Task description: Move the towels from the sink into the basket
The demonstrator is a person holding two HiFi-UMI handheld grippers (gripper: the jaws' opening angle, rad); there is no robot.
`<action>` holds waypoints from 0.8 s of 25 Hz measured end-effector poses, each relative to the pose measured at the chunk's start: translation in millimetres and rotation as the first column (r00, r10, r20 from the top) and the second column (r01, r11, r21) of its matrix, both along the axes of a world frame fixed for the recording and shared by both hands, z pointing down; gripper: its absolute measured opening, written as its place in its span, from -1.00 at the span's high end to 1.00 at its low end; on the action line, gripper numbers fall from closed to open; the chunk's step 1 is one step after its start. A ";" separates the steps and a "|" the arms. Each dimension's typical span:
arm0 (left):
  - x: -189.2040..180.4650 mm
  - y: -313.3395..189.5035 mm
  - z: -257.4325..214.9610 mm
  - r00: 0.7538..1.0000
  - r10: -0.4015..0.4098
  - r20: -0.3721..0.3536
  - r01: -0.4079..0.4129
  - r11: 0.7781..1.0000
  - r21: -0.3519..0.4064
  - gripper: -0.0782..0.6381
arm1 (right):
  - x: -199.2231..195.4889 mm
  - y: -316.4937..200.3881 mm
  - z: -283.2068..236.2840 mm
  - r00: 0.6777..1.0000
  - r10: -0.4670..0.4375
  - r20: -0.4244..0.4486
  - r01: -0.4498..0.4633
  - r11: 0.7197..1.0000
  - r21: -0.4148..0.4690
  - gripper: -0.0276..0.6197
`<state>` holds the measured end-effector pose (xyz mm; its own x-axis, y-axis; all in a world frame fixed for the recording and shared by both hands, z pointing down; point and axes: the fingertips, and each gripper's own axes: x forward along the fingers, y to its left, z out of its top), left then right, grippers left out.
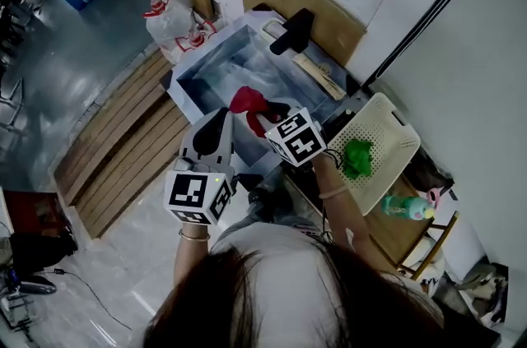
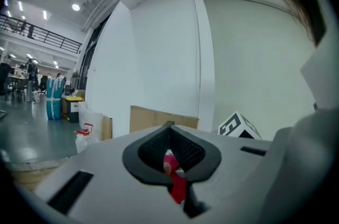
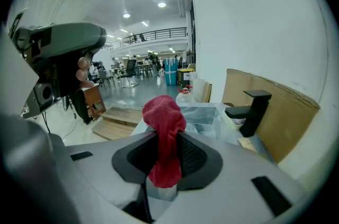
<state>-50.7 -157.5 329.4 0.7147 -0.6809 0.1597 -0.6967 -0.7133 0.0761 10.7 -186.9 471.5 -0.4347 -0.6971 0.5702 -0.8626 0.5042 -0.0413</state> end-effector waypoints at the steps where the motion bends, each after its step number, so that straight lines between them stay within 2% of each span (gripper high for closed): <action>1: 6.0 1.1 -1.4 1.000 0.015 -0.001 -0.015 1.000 0.006 0.73 | 5.4 2.5 -2.8 1.000 0.014 0.004 -0.014 1.000 0.004 0.59; 10: 64.9 19.4 -5.2 0.986 0.168 -0.011 -0.168 0.986 0.019 0.74 | 66.1 34.1 -17.7 0.986 0.165 0.008 -0.166 0.985 0.040 0.59; 20: 123.8 48.7 -4.5 0.942 0.335 -0.013 -0.334 0.942 0.015 0.74 | 131.5 80.9 -18.1 0.935 0.353 0.015 -0.354 0.934 0.044 0.59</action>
